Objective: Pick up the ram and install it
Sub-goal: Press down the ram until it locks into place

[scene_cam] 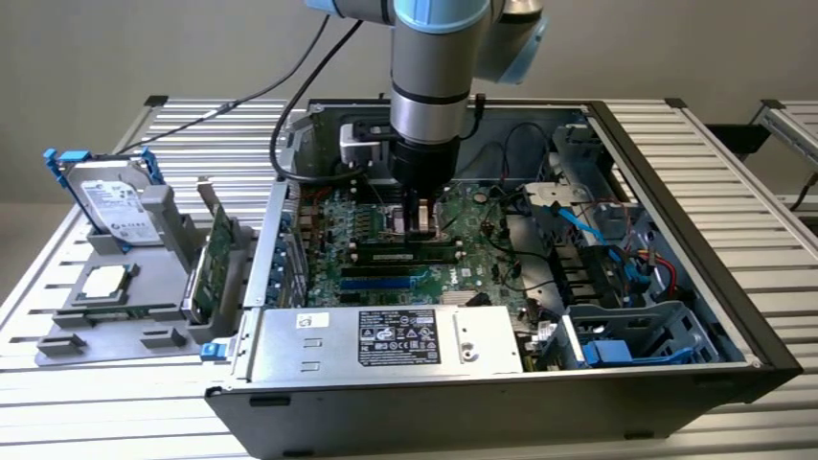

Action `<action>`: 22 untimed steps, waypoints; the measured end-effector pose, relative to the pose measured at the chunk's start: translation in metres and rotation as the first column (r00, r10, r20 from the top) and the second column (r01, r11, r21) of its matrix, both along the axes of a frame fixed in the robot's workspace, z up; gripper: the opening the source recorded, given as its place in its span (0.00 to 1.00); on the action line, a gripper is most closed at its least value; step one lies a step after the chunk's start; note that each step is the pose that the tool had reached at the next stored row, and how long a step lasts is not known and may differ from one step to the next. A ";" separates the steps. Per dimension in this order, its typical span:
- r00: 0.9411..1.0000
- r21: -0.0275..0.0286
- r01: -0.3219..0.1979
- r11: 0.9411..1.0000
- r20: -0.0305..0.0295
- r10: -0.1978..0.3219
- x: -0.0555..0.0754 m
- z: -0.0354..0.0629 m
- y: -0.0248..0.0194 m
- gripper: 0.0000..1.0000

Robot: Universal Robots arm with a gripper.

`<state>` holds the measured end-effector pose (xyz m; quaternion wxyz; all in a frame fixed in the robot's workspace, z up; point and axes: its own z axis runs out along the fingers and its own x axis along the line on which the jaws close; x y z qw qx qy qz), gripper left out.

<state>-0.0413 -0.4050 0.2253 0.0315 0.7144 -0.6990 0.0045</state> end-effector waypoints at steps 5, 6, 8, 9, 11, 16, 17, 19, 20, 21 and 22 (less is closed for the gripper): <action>1.000 0.000 0.000 1.000 0.000 0.000 0.000 0.0067 0.0001 0.11; 1.000 0.001 0.000 1.000 0.000 0.000 0.000 0.0099 0.0000 0.11; 1.000 0.001 0.000 1.000 0.000 0.000 0.000 0.0173 0.0000 0.11; 1.000 0.001 0.000 1.000 0.000 0.000 0.000 0.0210 0.0000 0.11; 1.000 0.002 0.000 1.000 0.000 0.000 0.000 0.0277 0.0000 0.11; 1.000 0.002 0.000 1.000 0.000 0.000 0.000 0.0412 0.0000 0.11; 1.000 0.002 0.000 1.000 0.000 0.000 0.000 0.0422 0.0000 0.11; 1.000 0.003 0.000 1.000 0.000 0.000 0.000 0.0422 0.0000 0.11; 1.000 0.003 0.000 1.000 0.000 0.000 0.000 0.0422 0.0000 0.11; 1.000 0.003 0.000 1.000 0.000 0.000 0.000 0.0422 0.0000 0.11; 1.000 0.003 0.000 1.000 0.000 0.000 0.000 0.0422 0.0000 0.11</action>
